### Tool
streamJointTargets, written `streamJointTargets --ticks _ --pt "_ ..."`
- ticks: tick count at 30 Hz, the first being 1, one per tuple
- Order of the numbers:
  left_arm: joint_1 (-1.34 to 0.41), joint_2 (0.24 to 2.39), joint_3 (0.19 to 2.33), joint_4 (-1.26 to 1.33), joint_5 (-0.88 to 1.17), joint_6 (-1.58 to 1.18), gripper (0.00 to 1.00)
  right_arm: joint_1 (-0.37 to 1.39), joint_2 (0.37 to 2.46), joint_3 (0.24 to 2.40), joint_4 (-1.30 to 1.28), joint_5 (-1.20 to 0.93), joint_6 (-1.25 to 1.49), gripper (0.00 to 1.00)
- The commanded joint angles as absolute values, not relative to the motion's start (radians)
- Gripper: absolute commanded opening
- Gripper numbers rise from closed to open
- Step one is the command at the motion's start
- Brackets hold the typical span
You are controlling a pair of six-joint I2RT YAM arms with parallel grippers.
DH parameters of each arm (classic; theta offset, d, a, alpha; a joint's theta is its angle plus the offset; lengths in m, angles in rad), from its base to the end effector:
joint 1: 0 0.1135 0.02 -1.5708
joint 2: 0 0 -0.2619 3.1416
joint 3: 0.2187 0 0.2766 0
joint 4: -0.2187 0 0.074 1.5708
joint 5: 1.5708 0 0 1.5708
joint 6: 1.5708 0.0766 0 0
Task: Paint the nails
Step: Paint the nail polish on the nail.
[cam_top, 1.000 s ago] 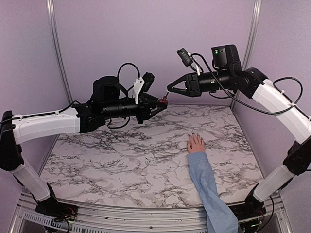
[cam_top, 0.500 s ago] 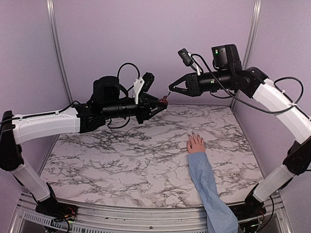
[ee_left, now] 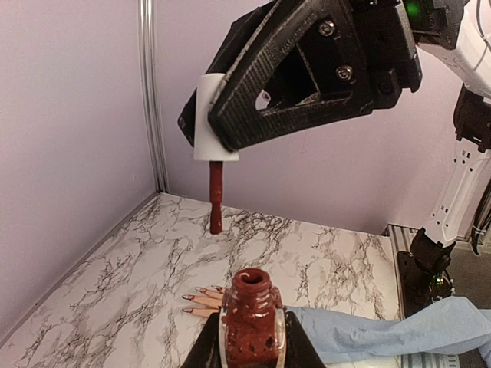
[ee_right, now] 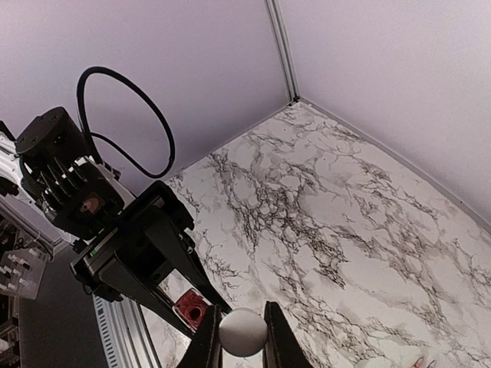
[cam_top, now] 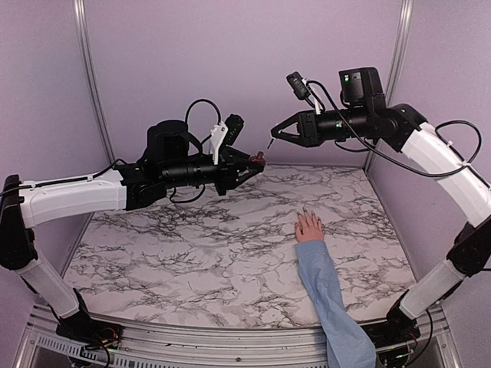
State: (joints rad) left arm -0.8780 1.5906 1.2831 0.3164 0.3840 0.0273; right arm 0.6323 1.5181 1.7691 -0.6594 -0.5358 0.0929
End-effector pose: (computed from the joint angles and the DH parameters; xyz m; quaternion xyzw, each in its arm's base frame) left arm 0.2626 -0.3613 0.3521 0.4241 0.5621 -0.4101 0.5796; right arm 0.2844 0.2568 0.4447 -0.3548 0.7381 0.3947 0.4165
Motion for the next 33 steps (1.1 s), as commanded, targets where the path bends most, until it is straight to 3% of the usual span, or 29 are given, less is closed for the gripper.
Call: streamJointTargets --ticks 1,18,33 --pt "-0.873 1.577 1.297 0.344 0.372 0.014 0.0 0.582 1.478 1.783 -0.649 -0.512 0.106 0.0" --pt "-0.761 1.467 1.172 0.336 0.213 -0.3 0.0 0.341 1.442 1.474 -0.64 -0.426 0.091 0.0" --pt "-0.633 1.64 1.372 0.254 0.195 -0.362 0.0 0.17 1.65 1.408 -0.55 -0.446 0.076 0.0"
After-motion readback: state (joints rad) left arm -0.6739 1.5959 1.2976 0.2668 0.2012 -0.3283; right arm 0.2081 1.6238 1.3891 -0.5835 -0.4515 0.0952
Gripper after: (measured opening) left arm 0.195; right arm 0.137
